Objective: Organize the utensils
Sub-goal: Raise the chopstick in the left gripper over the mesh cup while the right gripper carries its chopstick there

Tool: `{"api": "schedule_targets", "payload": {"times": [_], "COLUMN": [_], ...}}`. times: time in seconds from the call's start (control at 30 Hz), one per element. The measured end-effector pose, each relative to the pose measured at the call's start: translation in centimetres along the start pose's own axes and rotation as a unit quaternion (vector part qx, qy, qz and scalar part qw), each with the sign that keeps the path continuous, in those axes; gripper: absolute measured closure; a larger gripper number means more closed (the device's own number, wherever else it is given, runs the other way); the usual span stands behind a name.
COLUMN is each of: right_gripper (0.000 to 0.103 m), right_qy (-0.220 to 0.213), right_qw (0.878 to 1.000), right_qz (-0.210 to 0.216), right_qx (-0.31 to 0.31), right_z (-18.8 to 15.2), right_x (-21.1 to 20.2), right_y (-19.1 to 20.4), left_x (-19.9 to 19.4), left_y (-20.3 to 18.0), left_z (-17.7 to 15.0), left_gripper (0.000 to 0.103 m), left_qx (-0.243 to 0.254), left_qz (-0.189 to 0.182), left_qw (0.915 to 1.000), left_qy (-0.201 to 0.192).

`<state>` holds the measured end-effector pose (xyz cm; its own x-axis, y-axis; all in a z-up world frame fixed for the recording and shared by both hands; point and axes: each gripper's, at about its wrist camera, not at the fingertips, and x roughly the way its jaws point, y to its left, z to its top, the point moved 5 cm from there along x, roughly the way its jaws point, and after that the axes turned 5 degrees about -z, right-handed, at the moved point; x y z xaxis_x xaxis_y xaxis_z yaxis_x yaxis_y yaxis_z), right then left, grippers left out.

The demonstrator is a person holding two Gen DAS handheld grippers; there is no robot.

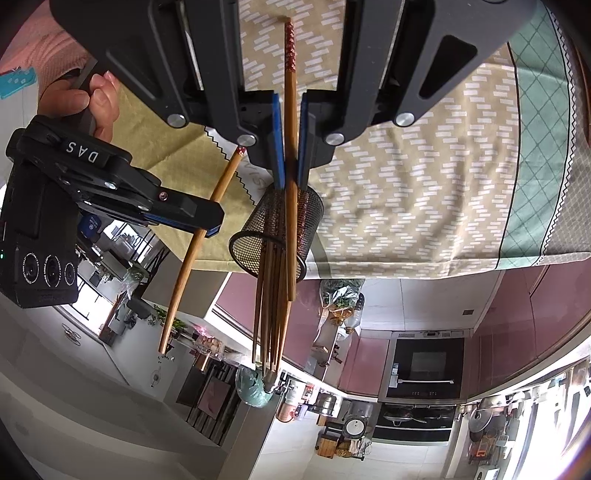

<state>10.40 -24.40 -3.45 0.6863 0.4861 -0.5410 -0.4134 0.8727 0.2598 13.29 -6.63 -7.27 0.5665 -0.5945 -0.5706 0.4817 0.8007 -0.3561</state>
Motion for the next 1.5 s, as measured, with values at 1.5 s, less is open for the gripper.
{"api": "schedule_targets", "payload": {"times": [1.5], "right_gripper": [0.097], "right_qy": [-0.038], "right_qw": [0.999], "right_qz": [-0.029], "right_qx": [-0.004], "right_z": [2.4], "right_x": [-1.8], "right_y": [-1.7], "left_x": [-1.2], "left_y": [-1.7], "left_z": [3.6], "left_gripper": [0.096], "left_qx": [0.016], "left_qz": [-0.021], "left_qw": [0.9993], "left_qy": [-0.028]}}
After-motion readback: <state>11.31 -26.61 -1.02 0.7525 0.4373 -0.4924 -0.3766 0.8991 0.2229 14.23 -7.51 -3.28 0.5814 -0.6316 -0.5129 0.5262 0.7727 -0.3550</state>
